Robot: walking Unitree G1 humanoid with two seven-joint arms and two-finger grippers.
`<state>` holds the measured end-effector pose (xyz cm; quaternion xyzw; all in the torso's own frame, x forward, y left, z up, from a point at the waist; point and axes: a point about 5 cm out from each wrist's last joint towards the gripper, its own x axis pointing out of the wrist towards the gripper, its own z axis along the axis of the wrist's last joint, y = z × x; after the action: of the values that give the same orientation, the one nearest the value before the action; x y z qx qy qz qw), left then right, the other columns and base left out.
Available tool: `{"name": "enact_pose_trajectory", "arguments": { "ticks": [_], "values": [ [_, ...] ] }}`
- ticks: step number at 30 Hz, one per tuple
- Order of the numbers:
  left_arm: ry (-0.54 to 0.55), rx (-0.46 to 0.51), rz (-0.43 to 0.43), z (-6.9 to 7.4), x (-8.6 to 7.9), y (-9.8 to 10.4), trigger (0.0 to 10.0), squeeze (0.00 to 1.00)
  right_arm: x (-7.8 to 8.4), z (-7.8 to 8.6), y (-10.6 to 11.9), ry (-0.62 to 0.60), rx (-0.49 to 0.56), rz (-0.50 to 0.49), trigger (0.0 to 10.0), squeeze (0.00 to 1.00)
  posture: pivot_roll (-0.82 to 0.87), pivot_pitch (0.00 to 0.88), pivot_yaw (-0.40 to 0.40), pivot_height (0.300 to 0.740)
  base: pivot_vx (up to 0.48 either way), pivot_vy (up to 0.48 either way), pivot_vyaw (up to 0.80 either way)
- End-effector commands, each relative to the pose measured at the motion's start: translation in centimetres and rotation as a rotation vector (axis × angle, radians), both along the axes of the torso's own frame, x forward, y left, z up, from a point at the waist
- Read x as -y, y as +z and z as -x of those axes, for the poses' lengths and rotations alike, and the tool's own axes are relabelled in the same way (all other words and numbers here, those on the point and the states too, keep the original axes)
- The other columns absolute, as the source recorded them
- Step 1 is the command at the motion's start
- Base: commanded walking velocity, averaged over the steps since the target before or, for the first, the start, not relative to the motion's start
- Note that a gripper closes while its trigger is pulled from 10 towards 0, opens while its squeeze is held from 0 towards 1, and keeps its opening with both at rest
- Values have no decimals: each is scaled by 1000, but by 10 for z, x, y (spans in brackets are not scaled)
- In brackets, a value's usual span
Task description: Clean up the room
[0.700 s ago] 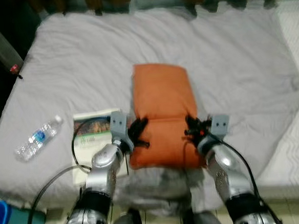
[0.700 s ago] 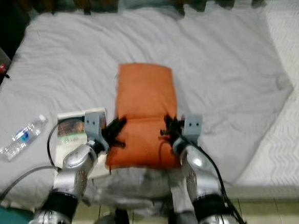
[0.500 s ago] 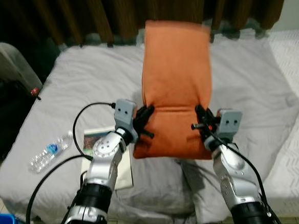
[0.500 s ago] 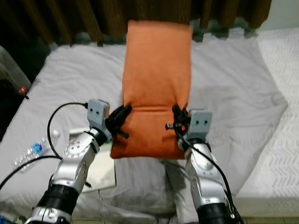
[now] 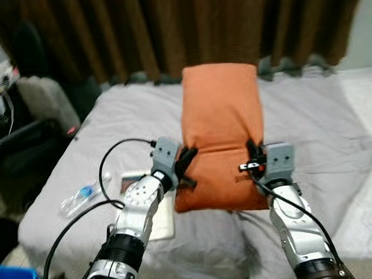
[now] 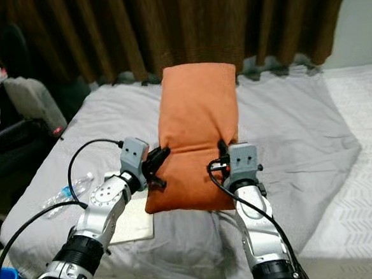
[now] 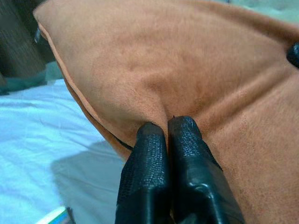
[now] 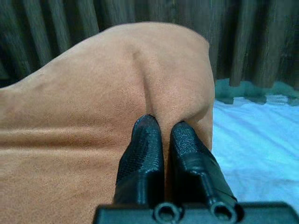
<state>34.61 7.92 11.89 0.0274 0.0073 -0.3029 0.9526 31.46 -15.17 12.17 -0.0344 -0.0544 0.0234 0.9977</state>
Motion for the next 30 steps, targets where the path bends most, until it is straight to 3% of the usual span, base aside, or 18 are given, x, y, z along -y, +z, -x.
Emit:
{"name": "enact_pose_trajectory", "arguments": {
  "ticks": [1,5,6,8,15,18,22,25,30],
  "values": [
    [82,49,-10,-8,-19,10,10000,0,28,-3,15,-130,69,26,10000,0,-108,0,86,740,289,-379,0],
    [94,19,5,-5,-25,-3,10000,0,28,11,-6,-82,-2,87,10000,0,-122,0,52,740,292,-378,0],
    [107,10,51,1,-24,-8,10000,0,34,22,-18,-70,-58,105,10000,0,-123,0,17,740,292,-375,0],
    [109,10,90,5,-18,-11,10000,0,34,26,-24,-40,-83,123,10000,0,-118,0,0,740,289,-381,0],
    [55,16,116,8,-1,-9,10000,0,28,13,-25,-15,-100,103,10000,0,-111,0,15,740,291,-379,0],
    [145,-19,187,5,6,-7,10000,0,28,10,-25,-14,-103,97,10000,0,-114,0,22,740,289,-381,0],
    [137,-19,174,5,9,-8,10000,0,27,8,-26,-10,-106,95,10000,0,-115,0,22,740,288,-380,0],
    [134,4,114,2,3,-8,10000,0,26,8,-27,-5,-110,94,10000,0,-116,0,25,740,289,-380,0],
    [156,1,96,-2,-5,-8,10000,0,28,10,-30,-9,-118,93,10000,0,-118,0,30,740,287,-382,0]
  ]
}}
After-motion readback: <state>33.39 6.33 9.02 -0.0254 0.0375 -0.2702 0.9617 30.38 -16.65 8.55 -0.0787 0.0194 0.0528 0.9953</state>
